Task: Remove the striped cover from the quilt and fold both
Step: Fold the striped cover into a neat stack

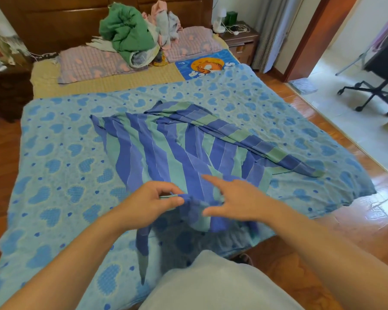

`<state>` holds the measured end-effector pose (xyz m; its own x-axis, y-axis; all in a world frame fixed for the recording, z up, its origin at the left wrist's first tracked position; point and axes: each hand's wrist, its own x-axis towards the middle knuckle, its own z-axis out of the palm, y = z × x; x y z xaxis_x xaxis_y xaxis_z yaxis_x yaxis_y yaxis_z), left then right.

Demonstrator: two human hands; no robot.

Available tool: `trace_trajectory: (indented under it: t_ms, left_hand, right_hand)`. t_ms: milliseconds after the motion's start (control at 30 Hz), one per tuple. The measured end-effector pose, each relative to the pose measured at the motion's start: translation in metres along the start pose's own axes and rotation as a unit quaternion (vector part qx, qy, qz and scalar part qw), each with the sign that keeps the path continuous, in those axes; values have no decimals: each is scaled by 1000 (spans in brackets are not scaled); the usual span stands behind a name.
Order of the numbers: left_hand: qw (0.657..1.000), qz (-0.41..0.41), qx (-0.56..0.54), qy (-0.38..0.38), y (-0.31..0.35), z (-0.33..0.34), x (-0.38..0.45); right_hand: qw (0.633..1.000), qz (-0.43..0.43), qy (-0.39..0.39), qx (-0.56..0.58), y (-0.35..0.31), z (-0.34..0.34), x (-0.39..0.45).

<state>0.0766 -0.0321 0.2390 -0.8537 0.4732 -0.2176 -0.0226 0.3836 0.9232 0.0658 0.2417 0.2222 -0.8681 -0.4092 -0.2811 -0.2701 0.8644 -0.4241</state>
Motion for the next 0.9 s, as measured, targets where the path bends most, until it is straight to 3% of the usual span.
trace_trajectory:
  t_ms: [100, 233, 333, 400, 467, 533, 633, 700, 800, 900]
  left_hand:
    - [999, 42, 10, -30, 24, 11, 0]
    - [997, 28, 14, 65, 18, -5, -15]
    - [994, -3, 28, 103, -1, -19, -34]
    - [988, -44, 106, 99, -15, -25, -44]
    - [949, -98, 280, 105, -32, -31, -51]
    - [890, -150, 379, 203, -49, -33, -55]
    - [849, -169, 321, 385, -76, -40, -55]
    - [831, -190, 280, 441, -90, -50, -55]
    - [826, -188, 295, 442, -98, -65, -61]
    - [801, -135, 359, 459, -84, -77, -73]
  right_hand:
    - [994, -23, -29, -103, -38, 36, 29]
    - [989, 57, -46, -125, -20, 64, 38]
    - [988, 100, 18, -113, -1, 63, 30]
    - [987, 96, 83, -97, 4, 46, 26]
    - [984, 77, 146, -63, 5, 22, 21]
    - [977, 58, 206, -20, -3, -12, 14]
    - [955, 1, 295, 24, -18, -65, 4]
    - [938, -18, 335, 86, -22, -96, -1]
    - [945, -2, 307, 110, -11, -139, -11]
    - [964, -4, 259, -67, 11, -167, -10]
